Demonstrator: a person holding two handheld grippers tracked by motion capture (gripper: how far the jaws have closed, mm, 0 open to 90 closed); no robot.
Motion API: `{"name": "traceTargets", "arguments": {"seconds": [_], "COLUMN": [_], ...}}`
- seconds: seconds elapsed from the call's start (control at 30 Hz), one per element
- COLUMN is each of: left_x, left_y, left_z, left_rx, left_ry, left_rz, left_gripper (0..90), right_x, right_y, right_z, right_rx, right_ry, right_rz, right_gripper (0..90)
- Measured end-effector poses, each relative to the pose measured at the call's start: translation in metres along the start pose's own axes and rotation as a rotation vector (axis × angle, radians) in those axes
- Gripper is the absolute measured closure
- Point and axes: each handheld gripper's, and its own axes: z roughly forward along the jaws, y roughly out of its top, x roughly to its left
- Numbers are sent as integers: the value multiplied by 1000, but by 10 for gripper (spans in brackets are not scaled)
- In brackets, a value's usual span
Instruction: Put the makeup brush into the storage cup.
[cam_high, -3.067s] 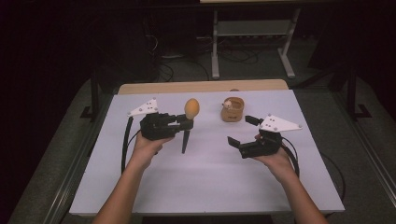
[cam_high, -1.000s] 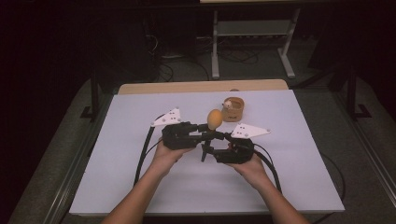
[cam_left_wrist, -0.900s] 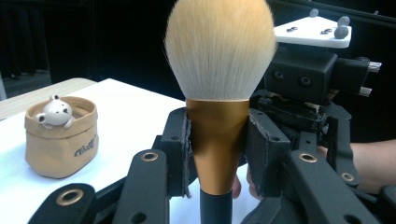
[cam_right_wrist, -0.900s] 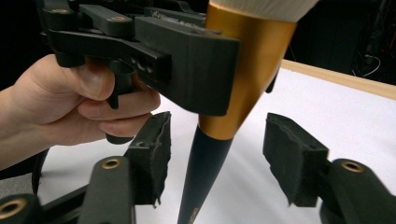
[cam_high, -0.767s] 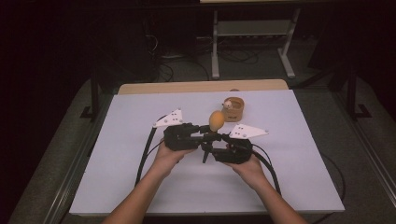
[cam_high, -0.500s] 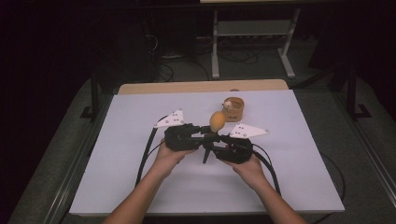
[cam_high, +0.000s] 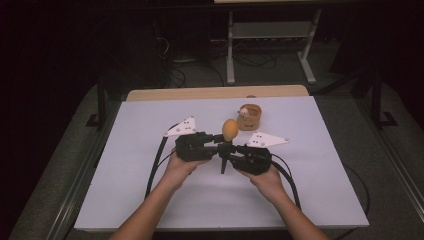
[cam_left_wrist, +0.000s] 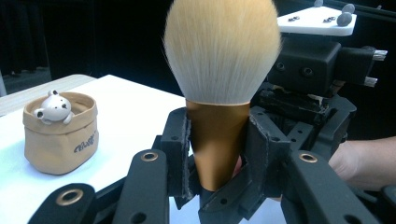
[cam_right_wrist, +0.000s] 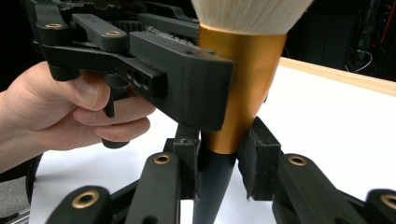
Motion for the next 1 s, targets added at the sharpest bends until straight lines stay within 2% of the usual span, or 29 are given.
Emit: {"name": "traceTargets", "arguments": {"seconds": [0.4, 0.5, 0.63, 0.77, 1.0], "left_x": [0, 1, 2, 3, 0], "left_y": [-1, 1, 3, 5, 7], "left_z": [1, -2, -6, -11, -23], "left_rx": [17, 31, 19, 35, 56], "left_ry": [26, 35, 41, 46, 73], "left_rz": [10, 36, 30, 42, 38], "left_gripper": [606, 546, 465, 392, 282], "right_x": [-2, -2, -2, -3, -5], "right_y": [-1, -1, -1, -1, -1], "right_z": [0, 0, -1, -2, -3], "right_rx": [24, 26, 26, 29, 37], "right_ry": [-19, -23, -26, -32, -43], "right_rz": [20, 25, 17, 14, 3], "right_gripper": [717, 717, 717, 718, 718]}}
